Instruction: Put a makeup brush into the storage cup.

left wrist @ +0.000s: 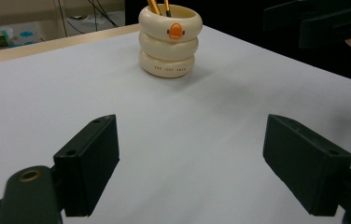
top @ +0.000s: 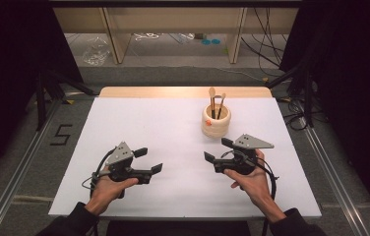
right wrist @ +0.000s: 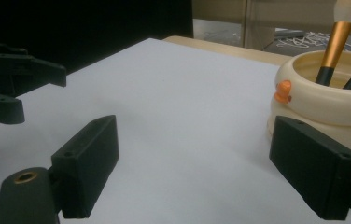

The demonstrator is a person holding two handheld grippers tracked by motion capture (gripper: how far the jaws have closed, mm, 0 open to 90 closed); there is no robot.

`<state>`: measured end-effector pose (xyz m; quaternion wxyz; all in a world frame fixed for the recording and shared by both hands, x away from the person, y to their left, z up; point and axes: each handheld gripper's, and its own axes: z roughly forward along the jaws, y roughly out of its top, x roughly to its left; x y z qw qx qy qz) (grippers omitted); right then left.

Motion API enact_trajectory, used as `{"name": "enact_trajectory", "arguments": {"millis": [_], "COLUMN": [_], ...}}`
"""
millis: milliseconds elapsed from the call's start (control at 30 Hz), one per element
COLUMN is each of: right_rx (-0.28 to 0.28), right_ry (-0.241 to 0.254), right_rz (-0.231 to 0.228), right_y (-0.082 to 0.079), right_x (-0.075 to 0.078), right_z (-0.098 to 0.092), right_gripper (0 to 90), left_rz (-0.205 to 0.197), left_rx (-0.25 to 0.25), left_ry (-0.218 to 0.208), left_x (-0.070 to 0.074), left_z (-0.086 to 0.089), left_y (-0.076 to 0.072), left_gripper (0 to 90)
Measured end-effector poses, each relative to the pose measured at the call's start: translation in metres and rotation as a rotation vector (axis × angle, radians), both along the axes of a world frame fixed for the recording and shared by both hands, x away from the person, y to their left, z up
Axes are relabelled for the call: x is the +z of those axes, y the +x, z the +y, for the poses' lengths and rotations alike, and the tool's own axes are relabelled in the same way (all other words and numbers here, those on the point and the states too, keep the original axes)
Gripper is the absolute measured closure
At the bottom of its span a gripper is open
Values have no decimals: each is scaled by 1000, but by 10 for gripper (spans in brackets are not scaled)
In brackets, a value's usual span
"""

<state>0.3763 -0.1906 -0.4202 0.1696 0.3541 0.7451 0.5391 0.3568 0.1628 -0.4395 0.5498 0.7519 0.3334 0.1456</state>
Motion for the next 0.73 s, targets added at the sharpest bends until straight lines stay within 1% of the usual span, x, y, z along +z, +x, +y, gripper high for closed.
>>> {"name": "enact_trajectory", "arguments": {"millis": [33,67,133,167,233,267,300,333,367,433,533,567,600,733], "right_rx": [6,7,3,6,2,10,4,14,12,14,7,12,3,7], "right_ry": [-7,1,-14,-3,-4,-13,-13,-12,-2,-21,-26,-22,-26,-30], "right_rz": [11,6,2,1,0,3,11,12,11,14,19,22,22,24], "right_y": [-2,-3,-6,-7,-10,-11,-13,-14,-15,-16,-16,-16,-16,-16], "right_x": [0,-1,-1,-1,-2,-2,-3,-4,-5,-5,-6,-7,-7,-8], "right_z": [0,0,0,1,1,0,1,1,2,2,2,1,2,2], "right_gripper": [165,165,165,165,164,164,164,164,164,163,163,163,163,164], "left_rz": [0,0,0,2,-2,-9,-8,0,2,1,1,3,2,0], "left_rx": [0,0,1,1,-1,-4,-3,3,2,0,3,4,4,5], "left_ry": [3,3,3,0,4,7,7,2,1,1,4,6,1,1], "left_x": [0,0,0,0,0,0,0,0,0,0,0,0,0,0], "left_z": [0,0,0,0,0,1,1,0,0,-1,-1,0,0,0], "left_y": [0,0,-1,-1,-1,0,0,-1,-1,-1,-1,-1,-1,-1], "left_gripper": [183,183,183,183,183,183,183,183,183,183,183,184,184,184]}}
